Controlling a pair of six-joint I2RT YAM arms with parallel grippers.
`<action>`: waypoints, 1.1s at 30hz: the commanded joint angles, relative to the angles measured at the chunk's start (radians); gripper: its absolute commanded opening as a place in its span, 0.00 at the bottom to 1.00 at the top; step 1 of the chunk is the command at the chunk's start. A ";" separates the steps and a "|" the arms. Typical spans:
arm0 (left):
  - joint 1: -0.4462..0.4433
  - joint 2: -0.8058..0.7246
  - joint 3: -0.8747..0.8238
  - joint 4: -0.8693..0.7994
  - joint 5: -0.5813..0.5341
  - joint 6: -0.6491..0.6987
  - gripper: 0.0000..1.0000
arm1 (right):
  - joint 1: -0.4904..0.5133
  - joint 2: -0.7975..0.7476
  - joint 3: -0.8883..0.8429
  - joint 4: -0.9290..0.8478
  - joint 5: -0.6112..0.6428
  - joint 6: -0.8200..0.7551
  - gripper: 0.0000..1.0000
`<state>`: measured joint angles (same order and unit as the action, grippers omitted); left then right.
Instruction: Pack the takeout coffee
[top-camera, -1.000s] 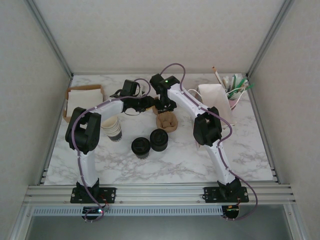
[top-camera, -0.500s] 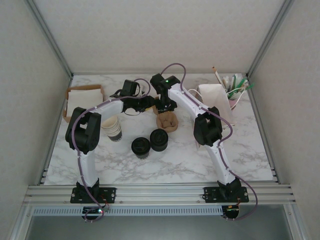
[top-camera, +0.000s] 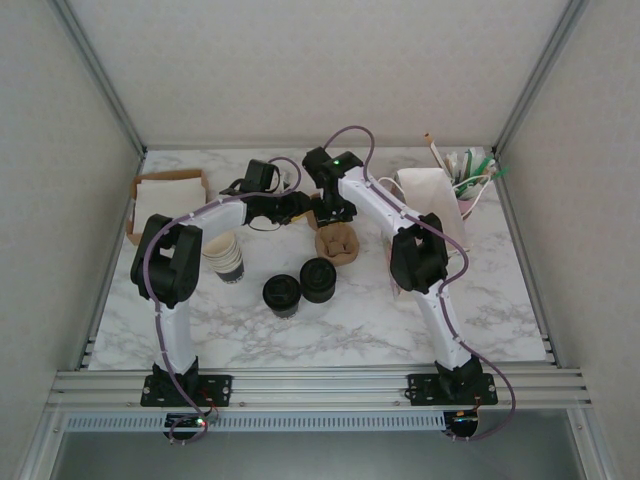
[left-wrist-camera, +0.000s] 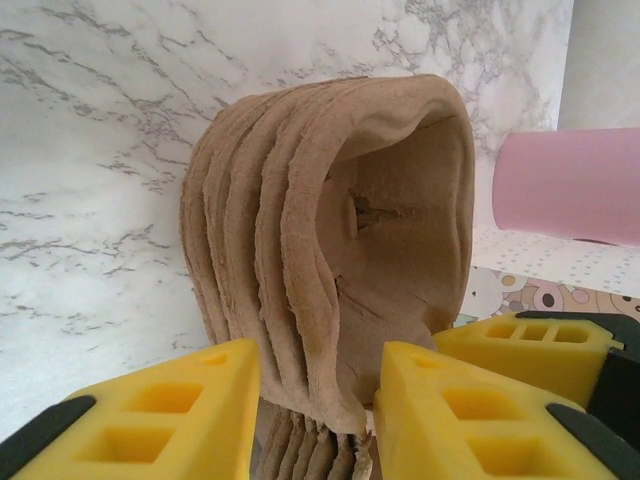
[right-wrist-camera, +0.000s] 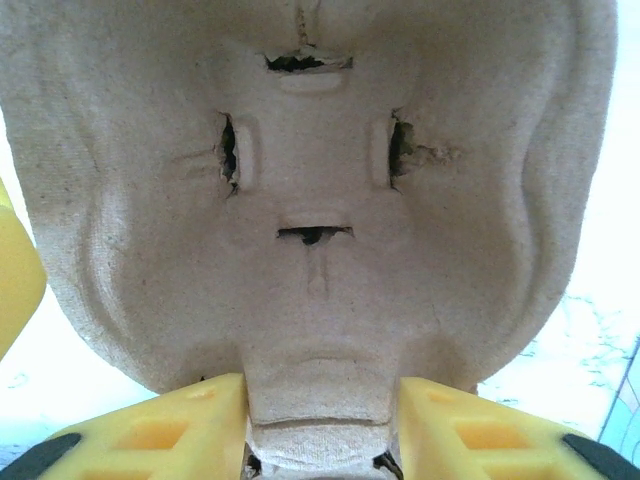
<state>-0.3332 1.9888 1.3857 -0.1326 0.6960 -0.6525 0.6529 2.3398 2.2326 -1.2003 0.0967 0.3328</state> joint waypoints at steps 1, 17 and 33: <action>-0.021 -0.039 0.008 0.093 0.085 -0.030 0.39 | 0.027 -0.053 -0.027 0.052 -0.037 -0.009 0.43; 0.018 -0.063 -0.044 0.157 0.131 -0.072 0.48 | 0.021 -0.055 -0.036 0.055 -0.031 0.002 0.42; -0.004 -0.003 0.020 0.067 0.081 -0.028 0.51 | 0.020 -0.206 -0.219 0.205 0.030 0.003 0.49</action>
<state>-0.3290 1.9621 1.3701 -0.0505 0.7704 -0.7036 0.6655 2.1990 2.0377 -1.0527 0.0971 0.3351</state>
